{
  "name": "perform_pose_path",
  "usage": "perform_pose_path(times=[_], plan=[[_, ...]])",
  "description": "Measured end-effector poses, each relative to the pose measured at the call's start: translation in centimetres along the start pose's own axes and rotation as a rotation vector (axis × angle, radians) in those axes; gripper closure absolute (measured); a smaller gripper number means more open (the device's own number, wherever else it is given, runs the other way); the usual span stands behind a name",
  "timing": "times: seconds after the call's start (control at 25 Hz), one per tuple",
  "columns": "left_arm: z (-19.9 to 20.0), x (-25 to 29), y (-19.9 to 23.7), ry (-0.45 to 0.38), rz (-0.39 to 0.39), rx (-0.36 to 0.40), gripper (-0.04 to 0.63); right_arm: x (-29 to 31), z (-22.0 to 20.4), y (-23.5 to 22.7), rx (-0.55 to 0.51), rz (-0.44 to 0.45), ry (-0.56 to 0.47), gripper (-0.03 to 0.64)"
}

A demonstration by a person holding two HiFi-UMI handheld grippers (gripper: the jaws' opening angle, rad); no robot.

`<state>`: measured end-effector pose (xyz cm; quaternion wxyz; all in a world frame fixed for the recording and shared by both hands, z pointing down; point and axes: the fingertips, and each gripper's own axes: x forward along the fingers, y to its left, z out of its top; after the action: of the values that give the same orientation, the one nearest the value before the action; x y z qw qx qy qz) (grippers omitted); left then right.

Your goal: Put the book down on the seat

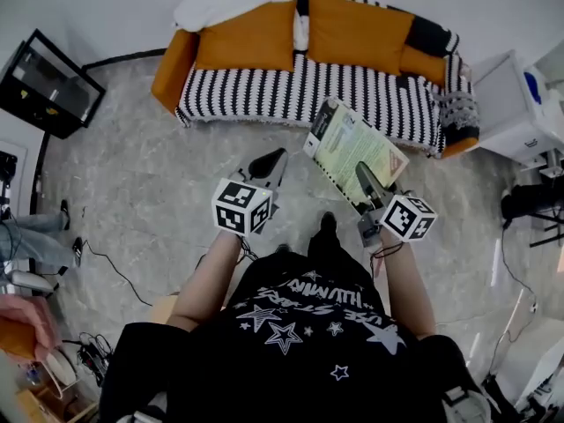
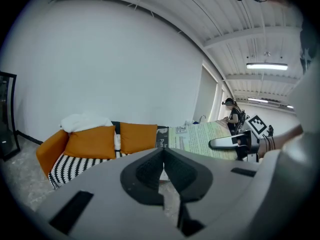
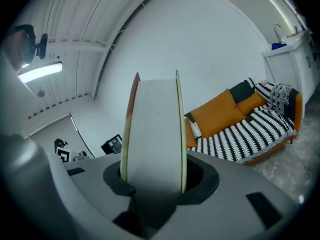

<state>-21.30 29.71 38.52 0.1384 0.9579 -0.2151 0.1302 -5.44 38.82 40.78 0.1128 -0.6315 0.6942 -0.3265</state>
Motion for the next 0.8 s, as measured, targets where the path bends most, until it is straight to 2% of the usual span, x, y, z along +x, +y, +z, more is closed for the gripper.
perform_pose_path(times=[0.48, 0.8], plan=[[2.8, 9.0, -0.2, 0.013, 0.056, 0.007, 0.588, 2.8, 6.3, -7.7, 0.040, 0.038, 0.005, 0.448], [4.2, 12.7, -0.9, 0.021, 0.100, 0.016, 0.588, 3.6, 8.9, -11.6, 0.069, 0.072, 0.008, 0.447]])
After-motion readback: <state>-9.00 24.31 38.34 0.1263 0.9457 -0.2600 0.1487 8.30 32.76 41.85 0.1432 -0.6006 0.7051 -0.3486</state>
